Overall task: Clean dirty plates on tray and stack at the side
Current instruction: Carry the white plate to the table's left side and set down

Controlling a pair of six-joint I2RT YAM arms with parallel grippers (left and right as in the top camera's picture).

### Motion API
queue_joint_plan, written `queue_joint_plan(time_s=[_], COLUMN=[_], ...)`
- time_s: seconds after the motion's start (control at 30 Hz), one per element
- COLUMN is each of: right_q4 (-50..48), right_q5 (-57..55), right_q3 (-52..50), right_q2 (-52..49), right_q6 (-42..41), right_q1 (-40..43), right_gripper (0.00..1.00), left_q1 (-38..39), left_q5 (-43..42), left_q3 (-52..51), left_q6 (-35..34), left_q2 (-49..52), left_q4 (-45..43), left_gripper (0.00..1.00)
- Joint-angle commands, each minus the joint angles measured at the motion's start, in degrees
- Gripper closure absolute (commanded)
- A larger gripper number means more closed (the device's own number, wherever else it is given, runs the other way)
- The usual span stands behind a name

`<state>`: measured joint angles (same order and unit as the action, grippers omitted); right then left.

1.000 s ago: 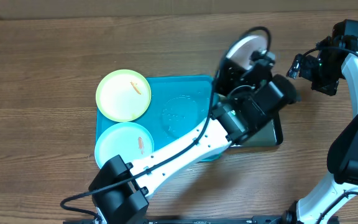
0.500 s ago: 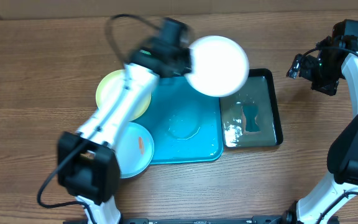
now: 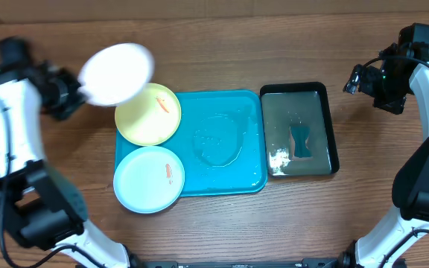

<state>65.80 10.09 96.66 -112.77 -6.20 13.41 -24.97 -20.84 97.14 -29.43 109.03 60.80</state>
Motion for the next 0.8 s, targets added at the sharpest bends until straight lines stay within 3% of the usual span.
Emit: queue_joint_plan(time_s=[0.0,0.27,0.77], right_q4=[-0.2,-0.2,-0.2], right_q5=[0.0,0.0,0.0], right_q3=[0.8,0.8,0.8], right_q2=[0.8,0.8,0.8], right_q6=[-0.2,-0.2,-0.2], right_q1=[0.2,0.2,0.2], right_gripper=[0.0,0.0,0.0], left_q1=[-7.3,-13.4,-11.7], left_q5=[5.3,20.5,19.2], left_q3=[0.8,-2.1,-19.6], left_q6=[1.2,1.2,2.4], left_q2=[0.0,0.0,0.1], left_q4=[1.0,-1.6,-25.7], left_gripper=[0.96,0.96,0.96])
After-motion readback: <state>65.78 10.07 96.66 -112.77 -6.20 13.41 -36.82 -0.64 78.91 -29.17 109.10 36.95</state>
